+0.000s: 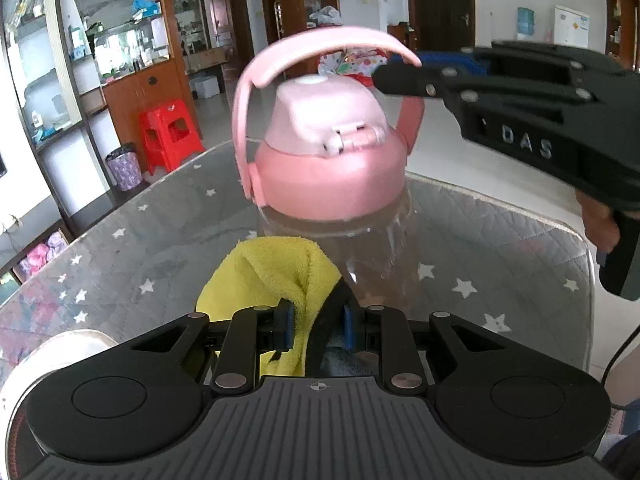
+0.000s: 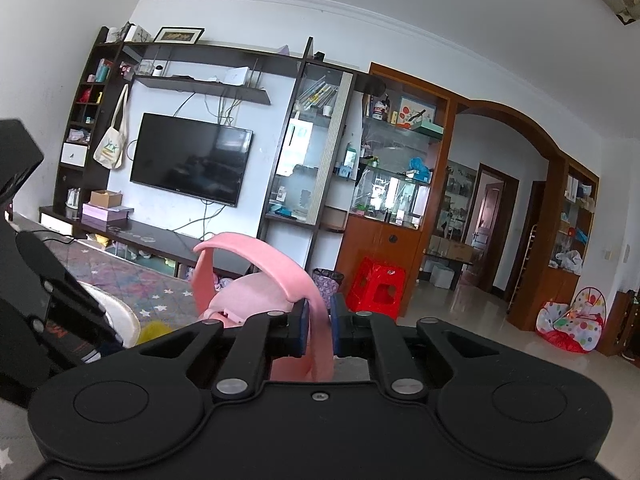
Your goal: Clean container
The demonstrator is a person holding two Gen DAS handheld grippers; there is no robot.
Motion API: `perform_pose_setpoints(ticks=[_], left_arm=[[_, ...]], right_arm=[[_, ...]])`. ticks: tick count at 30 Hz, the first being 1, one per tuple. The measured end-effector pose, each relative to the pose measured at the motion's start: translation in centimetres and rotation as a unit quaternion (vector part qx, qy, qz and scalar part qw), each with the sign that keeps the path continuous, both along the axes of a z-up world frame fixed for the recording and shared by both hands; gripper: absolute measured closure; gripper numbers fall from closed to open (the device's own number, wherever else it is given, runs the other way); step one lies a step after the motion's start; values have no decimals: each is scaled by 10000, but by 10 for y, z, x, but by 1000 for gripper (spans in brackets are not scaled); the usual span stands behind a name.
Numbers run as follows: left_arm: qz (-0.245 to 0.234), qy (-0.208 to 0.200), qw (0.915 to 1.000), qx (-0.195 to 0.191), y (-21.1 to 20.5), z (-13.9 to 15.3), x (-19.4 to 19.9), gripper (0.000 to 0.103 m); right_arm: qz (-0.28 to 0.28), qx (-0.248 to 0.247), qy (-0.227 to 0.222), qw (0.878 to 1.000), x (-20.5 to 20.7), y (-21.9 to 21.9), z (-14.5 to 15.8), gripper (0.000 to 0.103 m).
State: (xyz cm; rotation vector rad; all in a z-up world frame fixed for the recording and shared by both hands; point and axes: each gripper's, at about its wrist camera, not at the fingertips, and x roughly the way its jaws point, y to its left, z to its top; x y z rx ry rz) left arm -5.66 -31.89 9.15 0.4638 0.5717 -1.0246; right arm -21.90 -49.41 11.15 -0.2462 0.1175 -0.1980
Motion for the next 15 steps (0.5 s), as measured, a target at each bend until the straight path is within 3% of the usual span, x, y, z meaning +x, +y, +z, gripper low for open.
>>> perform_pose_setpoints(ticks=[15], left_arm=[[-32,260,9996,122,-15,-25,-8,80]], right_arm=[[28,-169,-55,9998,9,-2,-13,91]])
